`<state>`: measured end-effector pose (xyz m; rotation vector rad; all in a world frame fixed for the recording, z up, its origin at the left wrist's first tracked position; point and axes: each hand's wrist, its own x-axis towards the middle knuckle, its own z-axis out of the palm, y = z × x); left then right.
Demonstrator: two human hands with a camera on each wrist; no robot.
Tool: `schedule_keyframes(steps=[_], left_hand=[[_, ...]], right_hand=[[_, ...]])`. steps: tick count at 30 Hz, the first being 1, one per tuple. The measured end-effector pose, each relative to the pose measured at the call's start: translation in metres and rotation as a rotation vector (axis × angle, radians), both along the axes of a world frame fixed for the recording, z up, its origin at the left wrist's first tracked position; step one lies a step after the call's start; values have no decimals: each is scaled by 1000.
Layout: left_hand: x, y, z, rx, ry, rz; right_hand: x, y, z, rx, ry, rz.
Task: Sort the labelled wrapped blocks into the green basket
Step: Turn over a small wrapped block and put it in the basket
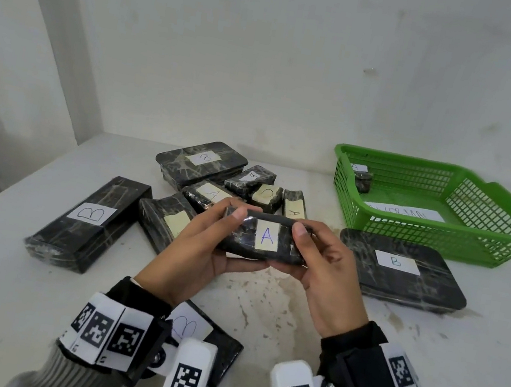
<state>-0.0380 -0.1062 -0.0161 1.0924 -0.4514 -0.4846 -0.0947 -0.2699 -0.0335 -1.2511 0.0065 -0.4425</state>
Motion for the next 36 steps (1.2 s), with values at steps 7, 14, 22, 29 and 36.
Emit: schedule_keyframes(steps=[7,14,22,29,36], left_hand=[[2,2,-3,-23,-22,4],[0,0,-5,-7,-35,-28],[-1,-1,-6,24,-75,-12],[-4,-4,-7,35,-62,-11],[-3,-2,-3,-7,15,7]], right_hand=[[0,2,2,-14,31,48],[-1,-2,0,-128,-18,-55],[0,2,0,-164,6,-68],[-3,2,0,-267,-20,-123],[-3,-1,2,-200,20,25]])
